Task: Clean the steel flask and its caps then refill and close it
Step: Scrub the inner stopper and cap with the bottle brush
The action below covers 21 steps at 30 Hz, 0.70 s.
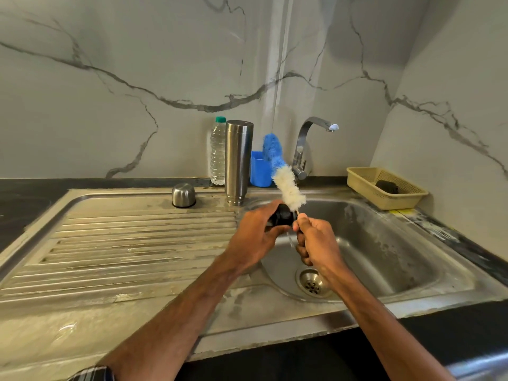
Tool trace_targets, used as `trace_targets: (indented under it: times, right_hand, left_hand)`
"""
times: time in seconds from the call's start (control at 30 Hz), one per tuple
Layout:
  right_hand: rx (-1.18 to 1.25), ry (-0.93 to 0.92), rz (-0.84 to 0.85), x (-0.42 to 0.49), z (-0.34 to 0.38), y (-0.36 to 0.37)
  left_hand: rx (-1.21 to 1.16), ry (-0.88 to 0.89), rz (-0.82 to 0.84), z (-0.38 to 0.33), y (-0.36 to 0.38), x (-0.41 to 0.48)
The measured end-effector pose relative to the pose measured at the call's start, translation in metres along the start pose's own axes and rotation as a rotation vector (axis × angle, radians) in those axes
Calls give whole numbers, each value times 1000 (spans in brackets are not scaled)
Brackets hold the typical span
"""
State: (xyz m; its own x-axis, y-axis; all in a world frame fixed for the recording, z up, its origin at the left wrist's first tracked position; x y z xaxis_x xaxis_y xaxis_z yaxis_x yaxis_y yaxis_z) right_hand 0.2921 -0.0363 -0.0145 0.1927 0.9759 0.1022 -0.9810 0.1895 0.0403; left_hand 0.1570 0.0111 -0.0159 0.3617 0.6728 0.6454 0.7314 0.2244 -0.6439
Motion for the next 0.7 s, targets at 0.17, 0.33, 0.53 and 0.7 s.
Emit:
trace_targets:
  times: [0.17,0.33,0.53,0.7]
  right_hand:
    - [-68,13,17,-11,-6,0]
    - [-118,-31,-36,1,-7,-2]
    - [-248,-107,-92,9,-10,-10]
    - [-305,-129,-57,4,-18,-7]
  left_hand:
    - [22,-73,-51,15,-9,3]
    - [20,-8,-34,5,-6,2]
    - [12,-14,-36,0,-3,4]
    - [28,-53,-35,10,-7,7]
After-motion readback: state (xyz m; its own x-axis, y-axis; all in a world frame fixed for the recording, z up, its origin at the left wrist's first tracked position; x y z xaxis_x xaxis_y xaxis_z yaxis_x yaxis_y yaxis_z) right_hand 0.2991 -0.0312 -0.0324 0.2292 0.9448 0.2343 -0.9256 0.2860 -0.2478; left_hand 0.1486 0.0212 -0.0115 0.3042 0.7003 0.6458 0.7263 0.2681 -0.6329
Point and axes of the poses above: each hand's wrist, its own x-axis towards the middle knuckle, its own y-axis out of the palm, z = x × y, the point moved 5 cm from there along x, towards the middle knuckle, and after that the axes turned 12 degrees about x, right-handed, at the moved point
